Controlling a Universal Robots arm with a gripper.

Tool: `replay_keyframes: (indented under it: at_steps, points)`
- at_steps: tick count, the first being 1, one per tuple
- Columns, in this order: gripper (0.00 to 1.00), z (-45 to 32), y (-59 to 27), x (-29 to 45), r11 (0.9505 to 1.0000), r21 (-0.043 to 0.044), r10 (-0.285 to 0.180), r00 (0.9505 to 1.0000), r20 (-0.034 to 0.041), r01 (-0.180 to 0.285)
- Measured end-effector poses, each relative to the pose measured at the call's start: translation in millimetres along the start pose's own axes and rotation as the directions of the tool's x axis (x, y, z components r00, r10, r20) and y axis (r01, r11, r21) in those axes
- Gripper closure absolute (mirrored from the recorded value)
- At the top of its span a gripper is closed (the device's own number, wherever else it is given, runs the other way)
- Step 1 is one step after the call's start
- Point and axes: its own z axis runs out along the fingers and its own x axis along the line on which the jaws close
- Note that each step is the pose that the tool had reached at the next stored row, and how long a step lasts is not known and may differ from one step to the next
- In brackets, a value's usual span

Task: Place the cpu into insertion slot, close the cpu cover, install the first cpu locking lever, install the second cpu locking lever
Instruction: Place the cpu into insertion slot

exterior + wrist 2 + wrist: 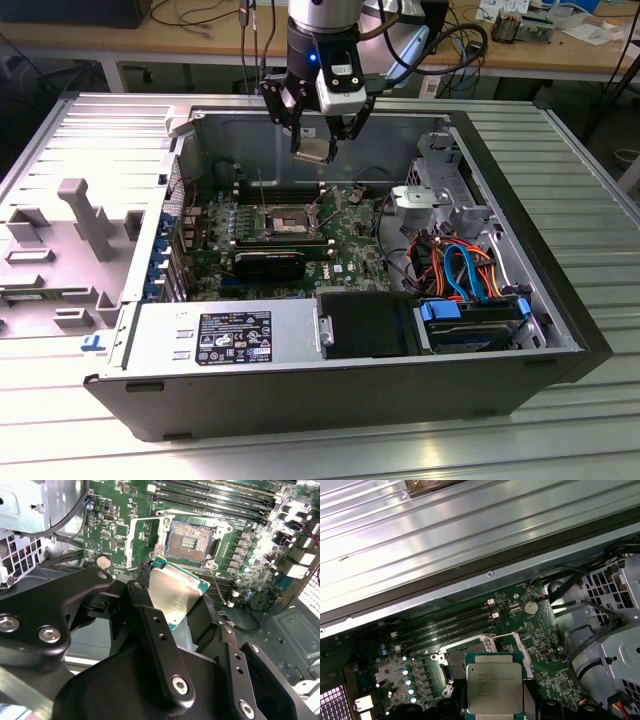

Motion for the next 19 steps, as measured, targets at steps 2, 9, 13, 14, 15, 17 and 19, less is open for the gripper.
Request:
replay_keyframes:
  at_steps: [2,9,13,14,15,17,19]
  points:
    - [0.46,0.0,0.0,0.0,1.0,0.0,0.003,1.0,0.0001,-0.003]
    - [0.46,0.4,0.0,0.0,0.9998,-0.0002,0.021,0.9998,0.0011,-0.021]
    - [0.46,0.5,0.0,0.0,0.9996,-0.0003,0.029,0.9996,0.0014,-0.029]
    - [0.46,0.6,0.0,0.0,0.9995,-0.0004,0.031,0.9995,0.0016,-0.031]
    - [0.46,0.6,0.0,0.0,0.9995,-0.0003,0.033,0.9995,0.0017,-0.033]
    - [0.46,0.7,0.0,0.0,0.9993,-0.0003,0.037,0.9993,0.0019,-0.037]
    - [0.46,0.7,0.0,0.0,0.9992,-0.0003,0.041,0.9992,0.0021,-0.041]
